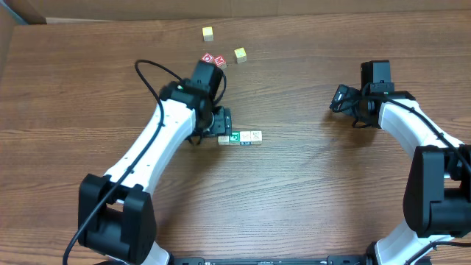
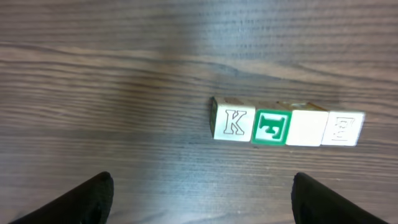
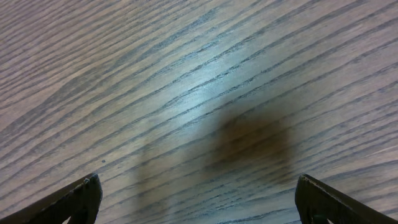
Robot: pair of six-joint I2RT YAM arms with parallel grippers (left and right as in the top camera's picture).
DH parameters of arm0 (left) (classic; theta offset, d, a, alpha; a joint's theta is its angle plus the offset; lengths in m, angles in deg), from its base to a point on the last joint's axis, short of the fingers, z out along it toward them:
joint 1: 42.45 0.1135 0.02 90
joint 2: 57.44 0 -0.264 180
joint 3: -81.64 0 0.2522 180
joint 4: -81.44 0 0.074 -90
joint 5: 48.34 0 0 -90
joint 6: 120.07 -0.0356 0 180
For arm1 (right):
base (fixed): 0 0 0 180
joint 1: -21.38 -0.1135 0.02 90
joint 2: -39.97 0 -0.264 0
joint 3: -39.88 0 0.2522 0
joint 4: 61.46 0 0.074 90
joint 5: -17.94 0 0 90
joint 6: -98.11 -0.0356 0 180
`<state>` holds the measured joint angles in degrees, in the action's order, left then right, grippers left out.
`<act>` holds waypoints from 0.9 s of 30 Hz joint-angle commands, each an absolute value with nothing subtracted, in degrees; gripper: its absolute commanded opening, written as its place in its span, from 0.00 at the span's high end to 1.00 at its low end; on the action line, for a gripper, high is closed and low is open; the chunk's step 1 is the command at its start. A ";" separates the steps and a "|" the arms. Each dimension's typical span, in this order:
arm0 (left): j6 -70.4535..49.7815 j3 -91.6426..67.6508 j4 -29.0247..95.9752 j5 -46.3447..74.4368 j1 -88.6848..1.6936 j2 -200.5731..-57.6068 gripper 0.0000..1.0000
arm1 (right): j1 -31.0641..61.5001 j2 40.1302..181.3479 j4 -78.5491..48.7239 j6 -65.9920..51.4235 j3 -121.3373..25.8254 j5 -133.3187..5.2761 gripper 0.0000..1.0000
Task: Flip 5 blocks
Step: 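Move the left gripper back to the cluster over the red block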
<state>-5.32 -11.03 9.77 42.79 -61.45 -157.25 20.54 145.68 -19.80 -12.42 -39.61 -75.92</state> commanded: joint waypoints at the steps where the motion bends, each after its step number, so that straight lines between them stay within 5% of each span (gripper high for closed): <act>1: -8.05 -18.84 7.30 43.57 -58.48 -156.71 0.16 | 20.76 145.85 -20.15 -12.01 -40.62 -76.49 0.00; 9: -12.14 -34.33 1.49 41.67 -50.52 -156.71 0.09 | 20.76 145.85 -20.15 -11.98 -40.62 -76.49 0.00; 18: -18.35 -35.25 8.68 40.80 -48.99 -159.33 0.08 | 20.76 145.85 -20.15 -12.01 -40.62 -76.49 0.00; 27: -16.20 -35.25 9.62 40.73 -49.28 -169.30 0.31 | 20.76 145.85 -20.15 -11.98 -40.62 -76.49 0.00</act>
<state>-16.31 -34.18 9.49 41.35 -48.82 -165.12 20.54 145.68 -19.82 -12.42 -39.61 -75.92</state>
